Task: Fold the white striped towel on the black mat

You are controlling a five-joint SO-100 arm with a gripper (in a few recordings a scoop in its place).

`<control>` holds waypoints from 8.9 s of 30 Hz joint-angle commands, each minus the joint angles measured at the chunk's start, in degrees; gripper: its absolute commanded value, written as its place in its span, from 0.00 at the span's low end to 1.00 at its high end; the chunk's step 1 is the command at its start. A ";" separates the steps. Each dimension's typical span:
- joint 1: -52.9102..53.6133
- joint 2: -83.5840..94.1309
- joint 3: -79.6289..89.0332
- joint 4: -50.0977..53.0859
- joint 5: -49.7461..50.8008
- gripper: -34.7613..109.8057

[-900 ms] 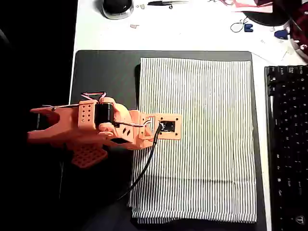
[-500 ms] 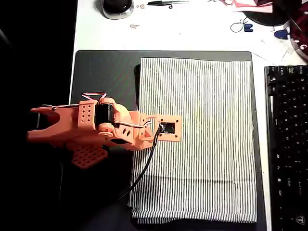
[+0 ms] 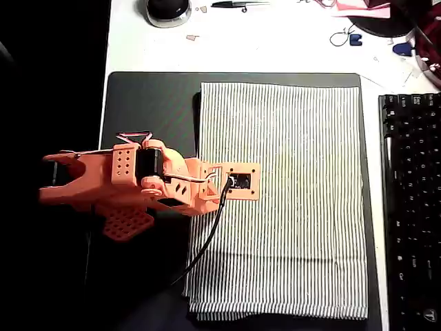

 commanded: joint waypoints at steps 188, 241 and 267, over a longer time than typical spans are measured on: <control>29.18 -107.93 -92.55 -5.80 -14.77 0.24; 40.17 -57.74 -40.34 -3.96 21.27 0.30; 31.99 -66.71 -22.59 -31.64 39.81 0.28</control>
